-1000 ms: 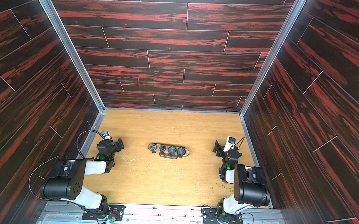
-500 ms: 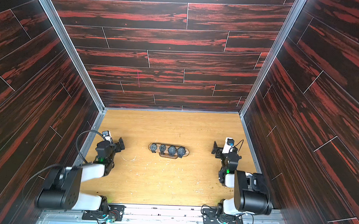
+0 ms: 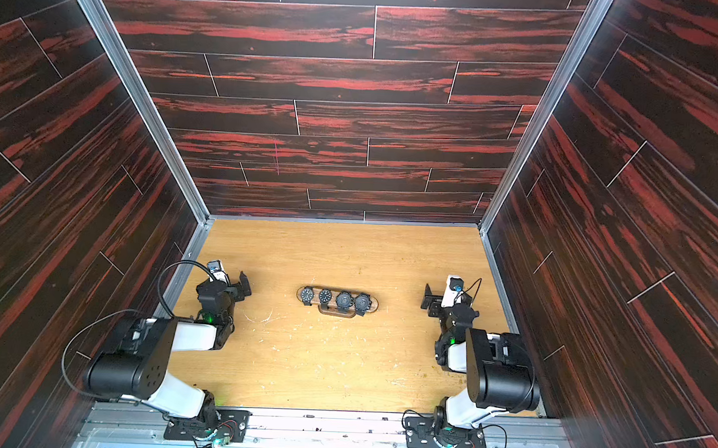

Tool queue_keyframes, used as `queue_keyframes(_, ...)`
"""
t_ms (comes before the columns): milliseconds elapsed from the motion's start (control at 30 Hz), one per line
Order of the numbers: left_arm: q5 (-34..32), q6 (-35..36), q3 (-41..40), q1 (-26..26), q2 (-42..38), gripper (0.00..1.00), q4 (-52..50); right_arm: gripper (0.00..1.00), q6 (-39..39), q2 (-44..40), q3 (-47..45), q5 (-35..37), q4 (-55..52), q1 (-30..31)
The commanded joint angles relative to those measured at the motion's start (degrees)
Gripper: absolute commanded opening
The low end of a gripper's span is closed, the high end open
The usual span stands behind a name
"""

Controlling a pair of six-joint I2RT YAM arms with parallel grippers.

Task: Place watch on stand
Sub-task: Reset both arms

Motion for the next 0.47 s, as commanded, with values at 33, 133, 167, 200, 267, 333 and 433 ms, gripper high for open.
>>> queue_keyframes(33, -3.09, -1.39, 1.8, 0.4, -1.65, 1.0, -6.36, 0.99, 0.44, 0.33, 1.63, 0.43, -1.23, -0.38)
queue_keyframes(133, -3.5, -1.64, 1.6, 0.4, -1.2, 1.0, -4.91, 0.98, 0.77, 0.18, 2.52, 1.16, -3.45, -0.36)
queue_keyframes(167, -3.31, -1.58, 1.71, 0.4, -1.48, 1.0, -5.81, 0.99, 0.93, 0.33, 2.52, 1.11, -3.06, -0.34)
queue_keyframes(200, -3.34, -1.55, 1.75, 0.4, -1.37, 1.0, -5.82, 0.98, 0.86, 0.36, 2.63, 1.11, -3.21, -0.34)
queue_keyframes(267, -3.38, -1.61, 1.66, 0.35, -1.28, 1.0, -5.44, 0.98, 1.42, 0.44, 3.43, -0.61, -4.77, -1.01)
queue_keyframes(333, -3.36, -1.6, 1.75, 0.4, -1.32, 1.0, -5.7, 0.98, 2.06, 0.53, 3.78, -2.5, -5.48, -2.03)
queue_keyframes(433, -3.37, -1.58, 1.66, 0.4, -1.37, 1.0, -5.59, 0.99, 1.7, 0.24, 3.1, -2.26, -4.61, -2.05)
